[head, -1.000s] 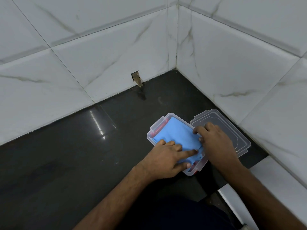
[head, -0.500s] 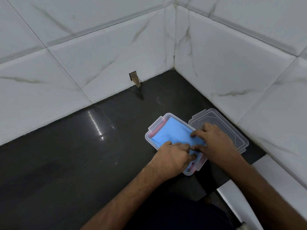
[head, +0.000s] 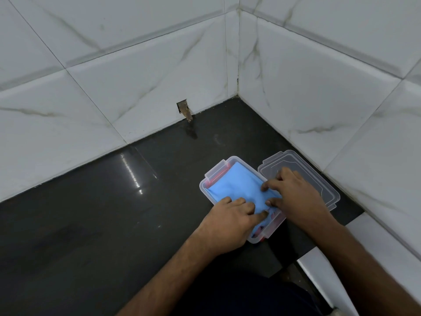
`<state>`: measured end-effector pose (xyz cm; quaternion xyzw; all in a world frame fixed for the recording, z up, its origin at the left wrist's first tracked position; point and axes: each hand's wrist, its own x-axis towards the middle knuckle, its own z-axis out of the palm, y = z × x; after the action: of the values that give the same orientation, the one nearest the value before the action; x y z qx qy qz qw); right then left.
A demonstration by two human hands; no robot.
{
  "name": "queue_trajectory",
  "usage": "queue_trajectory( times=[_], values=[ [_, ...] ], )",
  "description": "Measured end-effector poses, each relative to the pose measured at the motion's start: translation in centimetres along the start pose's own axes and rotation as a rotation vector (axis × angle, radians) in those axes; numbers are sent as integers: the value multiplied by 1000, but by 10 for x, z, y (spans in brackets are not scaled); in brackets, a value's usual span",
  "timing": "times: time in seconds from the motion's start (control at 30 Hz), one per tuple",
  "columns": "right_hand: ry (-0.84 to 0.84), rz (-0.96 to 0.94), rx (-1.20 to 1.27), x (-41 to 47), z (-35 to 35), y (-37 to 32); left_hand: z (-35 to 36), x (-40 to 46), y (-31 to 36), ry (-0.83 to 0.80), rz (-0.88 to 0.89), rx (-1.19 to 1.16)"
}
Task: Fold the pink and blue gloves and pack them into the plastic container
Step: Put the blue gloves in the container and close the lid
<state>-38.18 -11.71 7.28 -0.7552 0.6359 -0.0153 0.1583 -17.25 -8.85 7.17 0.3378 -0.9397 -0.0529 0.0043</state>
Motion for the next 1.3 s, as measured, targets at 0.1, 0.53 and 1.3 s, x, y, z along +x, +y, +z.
queue_trajectory(
  times=[0.1,0.53,1.3],
  values=[
    [23,-21,-3,-1,2,5,1,-19,-9,92,-124,-140],
    [203,-19,255,-11,8,8,-2,-16,-6,136,-229,-189],
    [275,252,379,-72,24,68,15,74,36,231,-258,-256]
  ],
)
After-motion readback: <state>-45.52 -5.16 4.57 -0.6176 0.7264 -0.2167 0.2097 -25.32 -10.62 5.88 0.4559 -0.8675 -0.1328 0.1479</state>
